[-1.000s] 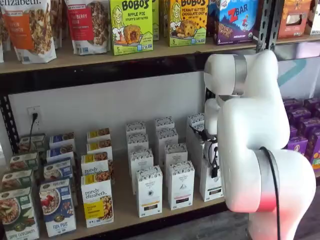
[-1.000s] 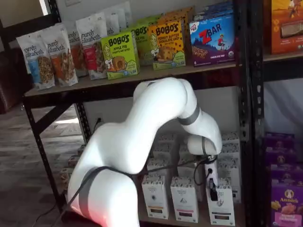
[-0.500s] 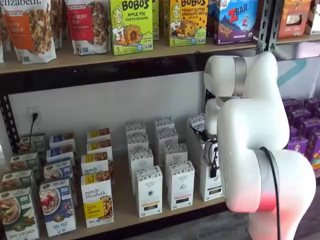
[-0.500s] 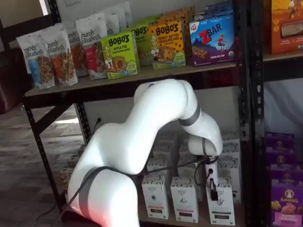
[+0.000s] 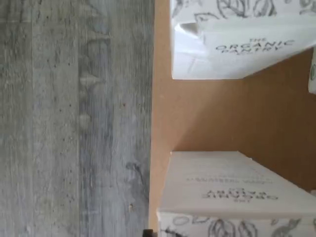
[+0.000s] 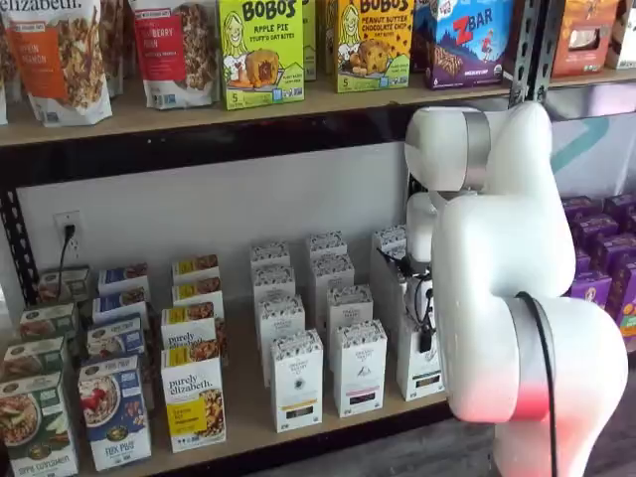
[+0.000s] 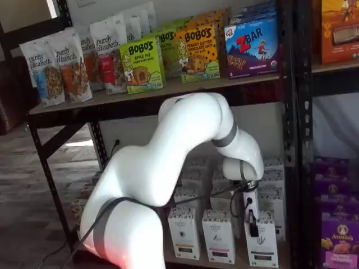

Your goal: Pick up the white box with a green strip in the middle, on the bottom shelf, the sixth box from the left

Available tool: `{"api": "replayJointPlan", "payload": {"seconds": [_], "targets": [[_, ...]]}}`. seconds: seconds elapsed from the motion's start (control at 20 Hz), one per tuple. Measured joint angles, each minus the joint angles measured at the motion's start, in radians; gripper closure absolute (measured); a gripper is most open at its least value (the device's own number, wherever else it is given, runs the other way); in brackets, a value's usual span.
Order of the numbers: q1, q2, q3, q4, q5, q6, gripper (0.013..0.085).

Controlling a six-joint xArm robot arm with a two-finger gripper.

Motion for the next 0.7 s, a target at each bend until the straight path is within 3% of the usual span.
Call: {"api": "replayJointPlan", "payload": {"seconds": [0.05,0.25,0.5,0.7], "targets": [[0.0,-0.001,0.0,-0.003,0.003,0.002,0.033],[-0.002,-0.012,0.013,-0.003,0.002,0.0,0.045],[-0.005,-0.049,0.081,-0.021,-0.052,0.015,0.045],[-0.003,-0.116,0.205,-0.076,-0.118,0.069,0.045]]}}
